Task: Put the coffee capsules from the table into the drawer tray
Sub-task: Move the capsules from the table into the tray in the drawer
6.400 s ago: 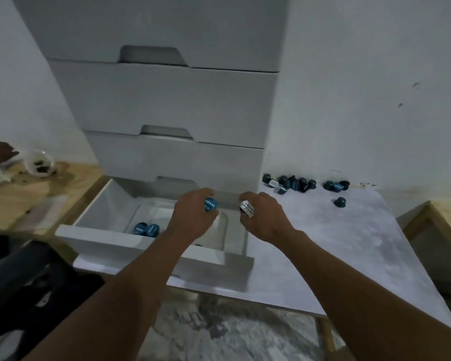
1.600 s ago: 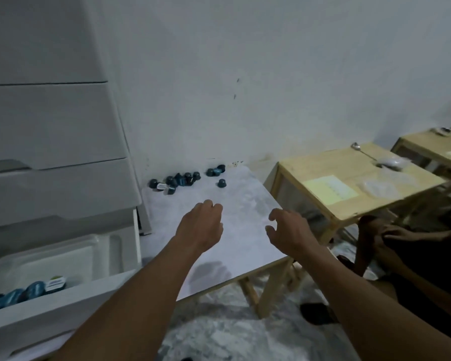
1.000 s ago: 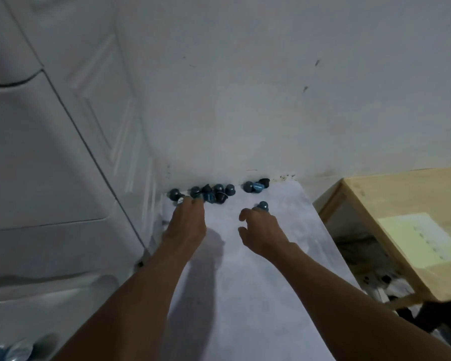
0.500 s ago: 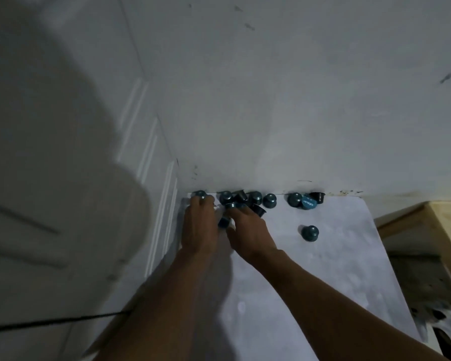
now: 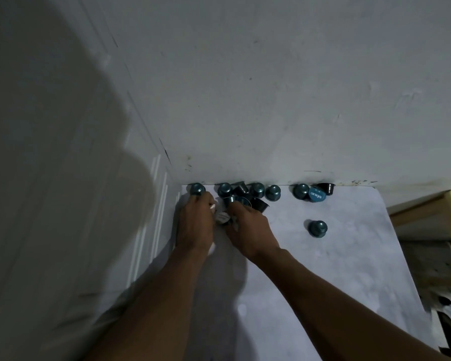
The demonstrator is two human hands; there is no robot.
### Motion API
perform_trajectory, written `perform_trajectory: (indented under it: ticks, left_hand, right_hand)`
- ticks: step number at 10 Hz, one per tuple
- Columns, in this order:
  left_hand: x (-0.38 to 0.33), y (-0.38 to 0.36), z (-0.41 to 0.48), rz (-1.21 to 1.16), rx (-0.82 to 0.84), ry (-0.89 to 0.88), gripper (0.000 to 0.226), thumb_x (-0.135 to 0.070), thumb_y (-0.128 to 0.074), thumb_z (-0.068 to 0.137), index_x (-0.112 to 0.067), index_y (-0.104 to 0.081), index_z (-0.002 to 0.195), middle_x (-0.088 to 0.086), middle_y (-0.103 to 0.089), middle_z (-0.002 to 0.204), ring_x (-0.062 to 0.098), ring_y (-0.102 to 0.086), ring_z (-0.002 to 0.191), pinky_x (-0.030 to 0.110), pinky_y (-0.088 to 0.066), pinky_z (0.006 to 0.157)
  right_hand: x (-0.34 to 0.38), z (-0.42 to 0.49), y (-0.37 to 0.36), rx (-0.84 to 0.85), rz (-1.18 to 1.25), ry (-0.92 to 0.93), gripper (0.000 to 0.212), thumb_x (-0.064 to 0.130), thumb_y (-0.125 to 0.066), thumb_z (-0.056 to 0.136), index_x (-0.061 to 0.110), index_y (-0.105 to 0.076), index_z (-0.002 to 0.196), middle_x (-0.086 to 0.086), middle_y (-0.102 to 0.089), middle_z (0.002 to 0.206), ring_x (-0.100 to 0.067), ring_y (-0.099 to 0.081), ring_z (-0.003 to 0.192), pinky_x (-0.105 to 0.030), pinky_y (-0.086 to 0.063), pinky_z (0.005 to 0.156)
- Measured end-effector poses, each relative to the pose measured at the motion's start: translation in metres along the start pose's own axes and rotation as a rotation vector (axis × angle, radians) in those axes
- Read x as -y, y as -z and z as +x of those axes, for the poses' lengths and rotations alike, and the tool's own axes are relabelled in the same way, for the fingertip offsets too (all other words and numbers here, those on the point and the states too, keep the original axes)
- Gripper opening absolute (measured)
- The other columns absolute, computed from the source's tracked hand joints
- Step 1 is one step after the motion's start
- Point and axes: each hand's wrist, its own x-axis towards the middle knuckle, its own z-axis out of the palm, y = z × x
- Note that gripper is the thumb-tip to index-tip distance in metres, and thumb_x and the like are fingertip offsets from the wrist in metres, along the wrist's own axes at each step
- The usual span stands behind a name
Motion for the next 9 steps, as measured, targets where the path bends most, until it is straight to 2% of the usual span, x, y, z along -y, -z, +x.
perform_trajectory:
  ticks: [1,2,3,4,5,6,7,8,9]
  left_hand:
    - [-0.006,0.005,-0.012,0.003,0.002,0.002,0.018,-0.006,-0.06,0.082,-0.015,-0.062,0.097,0.005,-0.063,0.097,0.023,-0.058,0.091,0.02,-0.027,0.066]
    - [-0.006,0.001,-0.025,-0.022,0.066,-0.017,0.022,-0.005,-0.057,0.083,-0.014,-0.066,0.101,0.008,-0.067,0.096,0.02,-0.058,0.083,0.022,-0.033,0.064]
    - [-0.003,-0.003,-0.037,0.038,0.135,-0.129,0.022,-0.007,-0.054,0.089,-0.01,-0.067,0.106,0.014,-0.068,0.101,0.024,-0.059,0.086,0.012,-0.03,0.06]
    - [0.004,-0.012,-0.042,0.002,0.166,-0.081,0.023,-0.003,-0.051,0.09,0.003,-0.066,0.107,0.024,-0.066,0.106,0.037,-0.059,0.099,0.0,-0.034,0.053]
    - [0.006,-0.018,-0.042,-0.104,0.116,0.026,0.02,-0.004,-0.056,0.087,-0.004,-0.07,0.102,0.019,-0.068,0.101,0.033,-0.062,0.094,0.007,-0.039,0.063]
    - [0.005,-0.014,-0.047,-0.098,0.079,0.04,0.021,-0.008,-0.06,0.087,-0.01,-0.072,0.104,0.012,-0.069,0.102,0.023,-0.062,0.09,0.024,-0.045,0.073]
    - [0.004,-0.011,-0.044,-0.109,0.065,0.005,0.016,-0.008,-0.06,0.086,-0.012,-0.072,0.095,0.01,-0.069,0.096,0.019,-0.058,0.081,0.022,-0.036,0.066]
    - [0.007,-0.008,-0.041,-0.097,0.062,-0.01,0.019,-0.01,-0.065,0.084,-0.013,-0.071,0.101,0.008,-0.07,0.099,0.018,-0.059,0.082,0.023,-0.041,0.07]
    - [0.006,0.0,-0.039,-0.074,0.062,-0.046,0.021,0.001,-0.063,0.076,-0.011,-0.072,0.09,0.009,-0.071,0.089,0.021,-0.064,0.078,0.032,-0.051,0.067]
  right_hand:
    - [-0.007,-0.01,0.004,-0.012,-0.032,-0.03,0.012,0.01,-0.051,0.089,0.008,-0.059,0.098,-0.013,-0.065,0.1,-0.032,-0.06,0.088,-0.028,-0.038,0.067]
    - [-0.012,-0.021,0.007,-0.027,-0.028,-0.051,0.018,0.009,-0.052,0.088,0.011,-0.06,0.105,-0.011,-0.062,0.104,-0.03,-0.06,0.091,-0.032,-0.044,0.072]
    - [-0.008,-0.028,0.006,-0.028,-0.025,-0.033,0.022,0.009,-0.054,0.088,0.012,-0.061,0.109,-0.013,-0.059,0.105,-0.033,-0.06,0.092,-0.037,-0.049,0.076]
    - [-0.005,-0.027,0.002,-0.025,-0.031,-0.019,0.023,0.008,-0.056,0.087,0.011,-0.061,0.109,-0.015,-0.059,0.104,-0.034,-0.059,0.091,-0.037,-0.048,0.075]
    - [-0.006,-0.025,-0.005,-0.018,-0.023,-0.028,0.022,0.006,-0.056,0.086,0.013,-0.056,0.107,-0.013,-0.062,0.1,-0.033,-0.059,0.089,-0.031,-0.039,0.067]
    - [-0.009,-0.024,-0.008,-0.011,0.018,-0.037,0.027,0.005,-0.057,0.085,0.017,-0.056,0.109,-0.013,-0.061,0.101,-0.031,-0.058,0.091,-0.03,-0.039,0.068]
    - [-0.009,-0.022,-0.006,0.016,0.023,-0.03,0.041,0.002,-0.058,0.084,0.02,-0.061,0.12,-0.014,-0.057,0.111,-0.032,-0.057,0.099,-0.035,-0.048,0.082]
    - [-0.013,-0.017,-0.006,0.029,0.02,-0.06,0.045,0.0,-0.059,0.08,0.018,-0.063,0.121,-0.015,-0.054,0.116,-0.034,-0.056,0.103,-0.036,-0.049,0.086]
    - [-0.017,-0.015,-0.006,0.029,0.027,-0.077,0.029,0.007,-0.062,0.076,0.013,-0.065,0.105,-0.017,-0.057,0.113,-0.035,-0.052,0.106,-0.028,-0.039,0.072]
